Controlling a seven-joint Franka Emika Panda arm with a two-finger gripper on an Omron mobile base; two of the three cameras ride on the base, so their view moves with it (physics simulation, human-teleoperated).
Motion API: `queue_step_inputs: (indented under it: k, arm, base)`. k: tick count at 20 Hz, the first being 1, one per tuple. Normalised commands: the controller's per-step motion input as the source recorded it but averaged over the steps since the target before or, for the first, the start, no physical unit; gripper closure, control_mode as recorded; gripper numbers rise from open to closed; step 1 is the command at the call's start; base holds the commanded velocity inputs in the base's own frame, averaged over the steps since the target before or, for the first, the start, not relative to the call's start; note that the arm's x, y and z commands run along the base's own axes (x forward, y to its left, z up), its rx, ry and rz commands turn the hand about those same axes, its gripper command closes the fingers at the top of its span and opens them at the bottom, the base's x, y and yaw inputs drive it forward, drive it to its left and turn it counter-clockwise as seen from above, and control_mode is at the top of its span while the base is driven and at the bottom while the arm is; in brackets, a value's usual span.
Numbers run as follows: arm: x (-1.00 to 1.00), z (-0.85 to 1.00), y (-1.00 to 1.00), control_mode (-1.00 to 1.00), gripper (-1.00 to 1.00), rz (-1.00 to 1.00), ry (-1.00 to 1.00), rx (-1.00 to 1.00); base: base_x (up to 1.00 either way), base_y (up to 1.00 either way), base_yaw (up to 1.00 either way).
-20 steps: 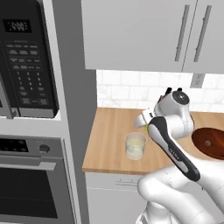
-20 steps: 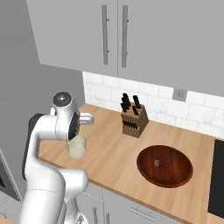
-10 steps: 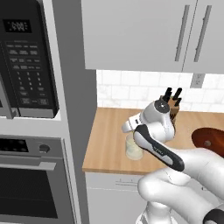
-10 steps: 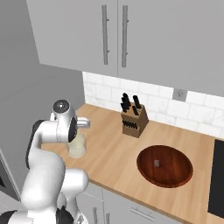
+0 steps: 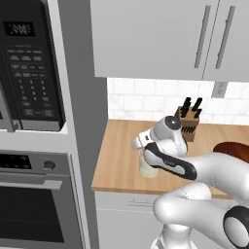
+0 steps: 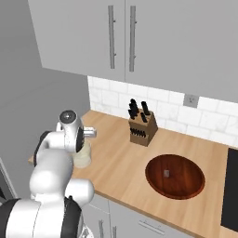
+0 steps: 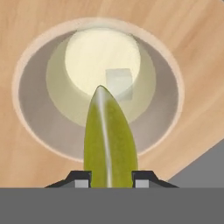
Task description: Grab a lemon wedge from the fridge and one ice cube from the ice bowl, and put them in the glass of lemonade.
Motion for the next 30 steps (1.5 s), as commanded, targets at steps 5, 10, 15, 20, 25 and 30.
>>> queue_step_inputs:
  k: [5,10,15,20,25,30]
  arm:
    - [0.12,-0.25,0.00,-1.00,1.00,0.00,-0.04,0.00]
    - [0.38,-0.29,0.00,-1.00,1.00,0.00,-0.11,0.00]
    - [0.10,-0.06,0.00,-1.00,1.00,0.00,-0.09,0.00]
    - [-0.02,0.31,0.00,-1.00,-1.00,0.00,-0.08,0.00]
    - [-0.05,0.28,0.00,-1.00,-1.00,0.00,-0.02,0.00]
    - [-0.32,0.53,-0.09,-1.00,-1.00,0.00,0.00,0.00]
  base:
    - [0.00,0.00,0.00]
    - [0.00,0.00,0.00]
    - [0.00,0.00,0.00]
    - [0.00,0.00,0.00]
    - [0.00,0.00,0.00]
    - [0.00,0.00,0.00]
